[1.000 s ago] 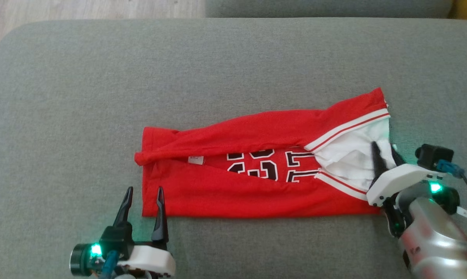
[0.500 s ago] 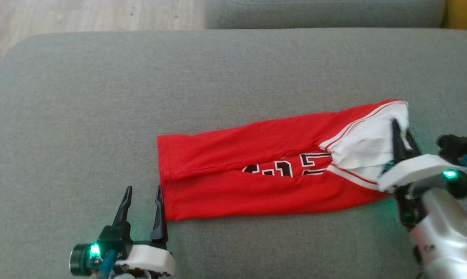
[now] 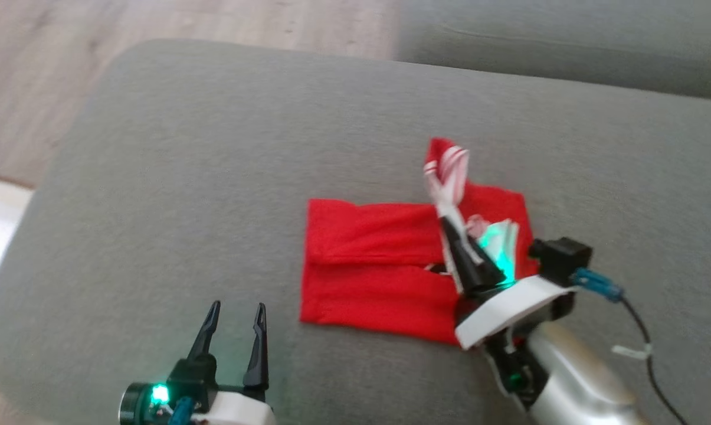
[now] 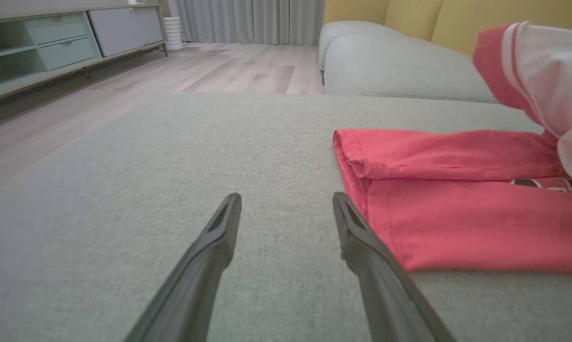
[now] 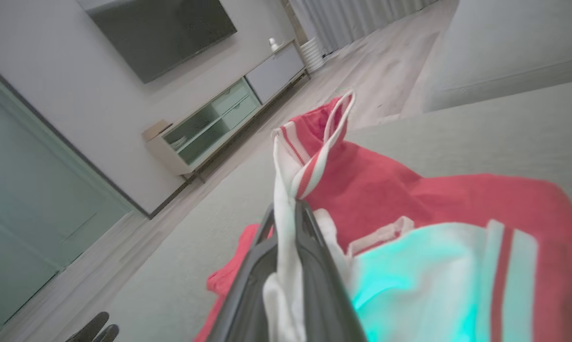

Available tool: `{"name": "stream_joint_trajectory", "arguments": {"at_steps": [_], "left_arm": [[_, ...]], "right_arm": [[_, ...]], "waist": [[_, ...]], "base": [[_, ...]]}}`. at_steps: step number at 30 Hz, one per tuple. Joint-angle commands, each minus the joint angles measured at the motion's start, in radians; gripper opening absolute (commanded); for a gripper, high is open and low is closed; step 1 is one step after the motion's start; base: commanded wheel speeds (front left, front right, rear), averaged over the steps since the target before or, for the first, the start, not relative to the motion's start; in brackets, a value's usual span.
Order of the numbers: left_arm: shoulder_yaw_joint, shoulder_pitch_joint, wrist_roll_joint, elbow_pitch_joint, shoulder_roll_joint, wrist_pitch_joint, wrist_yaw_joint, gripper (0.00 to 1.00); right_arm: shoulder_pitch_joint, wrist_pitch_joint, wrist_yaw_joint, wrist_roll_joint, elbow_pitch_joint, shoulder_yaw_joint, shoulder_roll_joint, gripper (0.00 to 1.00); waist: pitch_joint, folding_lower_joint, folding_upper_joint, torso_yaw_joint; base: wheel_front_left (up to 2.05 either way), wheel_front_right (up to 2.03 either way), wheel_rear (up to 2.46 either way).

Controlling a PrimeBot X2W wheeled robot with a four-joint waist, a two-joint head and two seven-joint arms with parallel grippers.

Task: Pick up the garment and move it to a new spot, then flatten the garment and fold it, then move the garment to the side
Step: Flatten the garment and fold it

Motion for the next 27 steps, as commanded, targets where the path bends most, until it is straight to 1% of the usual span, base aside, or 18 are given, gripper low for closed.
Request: {"name": "stream_joint_trajectory", "arguments": {"at_steps": [1, 5, 7, 8, 9, 12, 14, 17, 23, 27], "left_arm": [[0.022, -0.011, 0.01, -0.018, 0.001, -0.01, -0.006, 1.0], [0.01, 0.0, 0.008, -0.012, 0.001, -0.01, -0.012, 1.0], [0.007, 0.002, 0.008, -0.011, 0.001, -0.01, -0.012, 1.0], [0.007, 0.004, 0.007, -0.01, 0.001, -0.01, -0.011, 1.0], [0.009, 0.006, 0.006, -0.009, 0.001, -0.01, -0.01, 1.0], [0.027, 0.011, 0.008, -0.009, 0.001, -0.01, -0.004, 1.0], [0.044, 0.014, 0.009, -0.013, 0.001, -0.01, -0.001, 1.0], [0.067, 0.015, 0.01, -0.026, 0.001, -0.01, 0.0, 1.0], [0.099, -0.002, 0.016, -0.051, 0.001, -0.01, -0.002, 1.0], [0.117, -0.011, 0.03, -0.061, 0.001, -0.01, -0.005, 1.0]], "right_arm": [[-0.049, 0.0, -0.001, 0.015, -0.022, 0.032, 0.024, 0.0], [-0.08, -0.001, -0.001, 0.038, 0.023, 0.094, 0.052, 0.0], [-0.088, -0.002, -0.001, 0.044, 0.038, 0.103, 0.058, 0.0], [-0.097, -0.004, -0.001, 0.05, 0.048, 0.111, 0.064, 0.46], [-0.104, -0.007, -0.001, 0.058, 0.055, 0.116, 0.068, 1.0], [-0.127, -0.014, -0.001, 0.055, 0.071, 0.106, 0.076, 1.0], [-0.133, -0.016, -0.001, 0.032, 0.076, 0.072, 0.076, 1.0], [-0.114, -0.016, -0.001, -0.048, 0.07, -0.03, 0.063, 1.0], [-0.027, -0.017, -0.001, -0.221, 0.061, -0.277, 0.045, 1.0], [0.034, -0.017, -0.001, -0.34, 0.038, -0.416, 0.041, 1.0]], "waist": [[-0.013, 0.0, 0.0, 0.065], [-0.021, 0.0, 0.0, 0.122], [-0.022, 0.0, 0.0, 0.132], [-0.024, 0.0, 0.0, 0.14], [-0.026, 0.0, 0.0, 0.143], [-0.03, 0.0, 0.0, 0.133], [-0.034, 0.0, 0.0, 0.11], [-0.041, 0.0, 0.0, 0.061], [-0.049, 0.0, 0.0, -0.056], [-0.06, 0.0, 0.0, -0.121]], "base": [[0.0, 0.0, 0.0], [0.0, 0.0, 0.0], [0.0, 0.0, 0.0], [0.0, 0.0, 0.0], [0.0, 0.0, 0.0], [0.0, 0.0, 0.0], [0.0, 0.0, 0.0], [0.0, 0.0, 0.0], [0.0, 0.0, 0.0], [0.0, 0.0, 0.0]]}}
